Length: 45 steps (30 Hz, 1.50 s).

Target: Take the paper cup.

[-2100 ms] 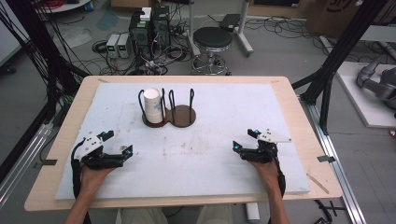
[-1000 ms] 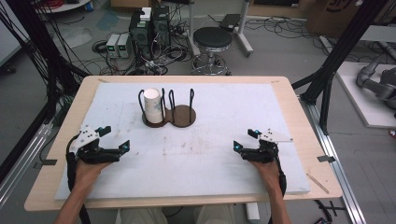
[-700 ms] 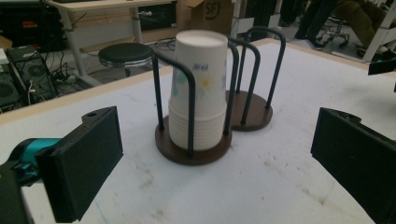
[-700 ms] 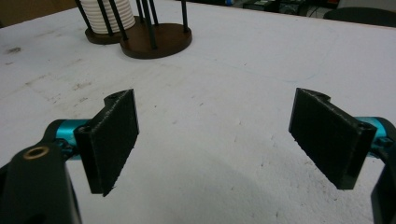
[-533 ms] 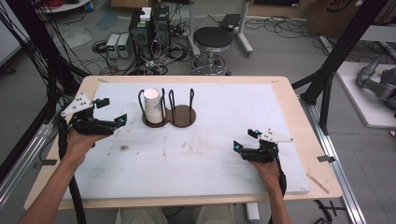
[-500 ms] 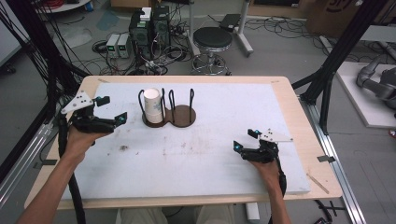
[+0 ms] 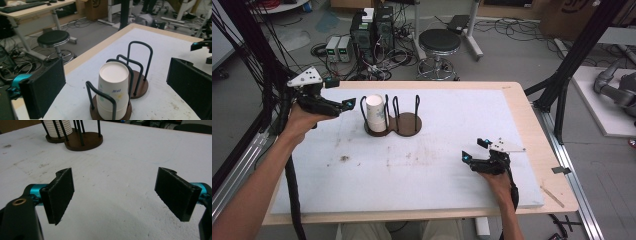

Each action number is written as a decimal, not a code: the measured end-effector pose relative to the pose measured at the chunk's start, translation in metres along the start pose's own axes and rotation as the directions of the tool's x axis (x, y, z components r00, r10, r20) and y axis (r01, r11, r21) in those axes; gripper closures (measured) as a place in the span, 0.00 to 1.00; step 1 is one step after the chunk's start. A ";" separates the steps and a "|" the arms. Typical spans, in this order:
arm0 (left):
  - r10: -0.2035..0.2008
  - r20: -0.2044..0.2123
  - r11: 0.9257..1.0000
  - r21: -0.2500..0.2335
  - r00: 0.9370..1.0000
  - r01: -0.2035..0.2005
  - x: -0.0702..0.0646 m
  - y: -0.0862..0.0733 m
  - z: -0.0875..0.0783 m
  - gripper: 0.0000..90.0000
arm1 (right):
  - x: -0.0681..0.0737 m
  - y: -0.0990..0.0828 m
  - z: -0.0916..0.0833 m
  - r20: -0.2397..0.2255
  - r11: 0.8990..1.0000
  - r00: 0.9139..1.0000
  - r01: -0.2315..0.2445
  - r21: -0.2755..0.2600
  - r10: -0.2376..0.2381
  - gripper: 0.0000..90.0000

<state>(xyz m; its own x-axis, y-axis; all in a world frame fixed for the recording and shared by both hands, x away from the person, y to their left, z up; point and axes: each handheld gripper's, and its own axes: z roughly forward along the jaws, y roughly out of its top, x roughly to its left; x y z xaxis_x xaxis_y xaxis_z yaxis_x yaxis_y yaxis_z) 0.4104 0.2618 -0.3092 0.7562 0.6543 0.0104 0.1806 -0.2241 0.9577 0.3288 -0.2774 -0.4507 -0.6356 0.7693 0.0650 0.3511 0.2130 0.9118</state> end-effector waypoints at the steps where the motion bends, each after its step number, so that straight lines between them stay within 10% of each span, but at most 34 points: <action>1: 0.007 0.015 1.000 0.015 1.000 -0.007 0.003 0.003 0.002 0.02 | 0.000 0.000 0.000 0.000 1.000 1.000 0.000 0.000 0.000 0.18; 12: 0.065 0.137 0.987 0.135 0.988 -0.083 0.023 0.028 0.032 0.02 | 0.000 0.000 0.000 0.006 1.000 1.000 0.011 -0.002 -0.011 0.18; 26: 0.148 0.287 0.925 0.297 0.946 -0.235 0.031 0.045 0.077 0.02 | 0.002 0.000 0.000 0.008 1.000 1.000 0.019 0.002 -0.019 0.18; 35: 0.155 0.376 0.867 0.392 0.913 -0.309 0.032 0.042 0.107 0.02 | 0.002 0.000 0.000 0.010 1.000 1.000 0.022 0.004 -0.022 0.18; 36: 0.157 0.382 0.854 0.411 0.911 -0.319 0.032 0.041 0.110 0.02 | 0.002 0.000 0.000 0.011 1.000 1.000 0.021 0.005 -0.021 0.18; 37: 0.167 0.397 0.824 0.446 0.903 -0.348 0.031 0.039 0.116 0.02 | 0.002 0.000 0.000 0.011 1.000 1.000 0.022 0.005 -0.022 0.18; 38: 0.167 0.397 0.824 0.446 0.903 -0.348 0.031 0.039 0.116 0.02 | 0.002 0.000 0.000 0.011 1.000 1.000 0.022 0.006 -0.022 0.18; 40: 0.173 0.413 0.795 0.478 0.894 -0.374 0.029 0.036 0.123 0.02 | 0.002 0.000 0.000 0.012 1.000 1.000 0.022 0.005 -0.022 0.18; 45: 0.172 0.424 0.767 0.508 0.889 -0.391 0.028 0.031 0.129 0.07 | 0.002 0.000 0.001 0.012 1.000 1.000 0.023 0.006 -0.023 0.18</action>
<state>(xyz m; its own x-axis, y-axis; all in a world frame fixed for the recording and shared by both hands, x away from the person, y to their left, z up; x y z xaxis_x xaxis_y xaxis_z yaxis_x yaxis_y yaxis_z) 0.5184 0.1799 -0.3168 0.9702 0.2365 0.0521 0.1624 -0.7949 0.5846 0.3279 -0.2752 -0.4506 -0.6354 0.7712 0.0396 0.3409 0.2341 0.9105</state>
